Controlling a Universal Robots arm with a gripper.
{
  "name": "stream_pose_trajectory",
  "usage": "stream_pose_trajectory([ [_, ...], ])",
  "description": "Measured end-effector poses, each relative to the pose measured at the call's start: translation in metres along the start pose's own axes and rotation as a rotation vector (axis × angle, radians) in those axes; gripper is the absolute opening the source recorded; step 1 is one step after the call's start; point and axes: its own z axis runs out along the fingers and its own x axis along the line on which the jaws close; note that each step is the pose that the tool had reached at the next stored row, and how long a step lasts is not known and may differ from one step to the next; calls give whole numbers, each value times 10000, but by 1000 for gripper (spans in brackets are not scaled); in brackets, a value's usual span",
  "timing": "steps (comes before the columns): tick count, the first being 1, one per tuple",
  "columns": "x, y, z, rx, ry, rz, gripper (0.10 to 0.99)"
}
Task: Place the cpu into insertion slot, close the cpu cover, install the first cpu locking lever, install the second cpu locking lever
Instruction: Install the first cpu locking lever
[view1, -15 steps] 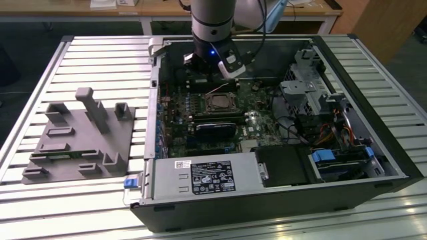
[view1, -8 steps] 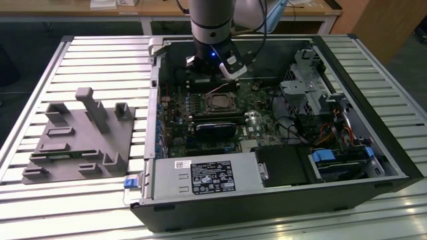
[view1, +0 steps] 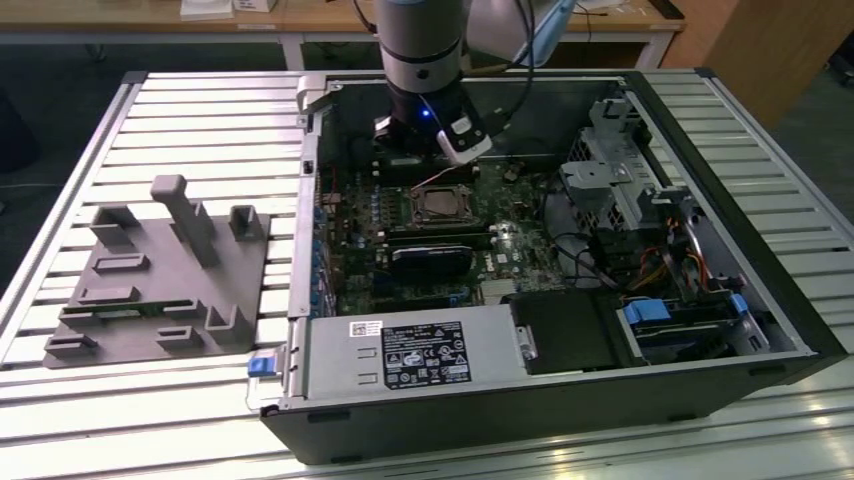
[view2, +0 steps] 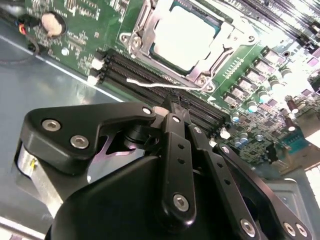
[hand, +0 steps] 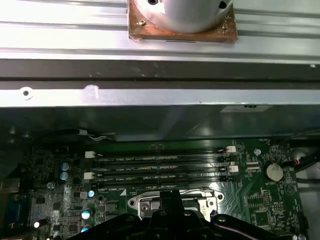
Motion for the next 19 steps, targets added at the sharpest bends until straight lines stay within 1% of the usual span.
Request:
stream_pose_trajectory([
  [2,2,-6,22,50,-56,186,106],
  [5,-4,-6,47,111,-106,357,106],
  [11,-35,9,97,202,-171,572,106],
  [19,-83,52,145,409,-223,680,106],
])
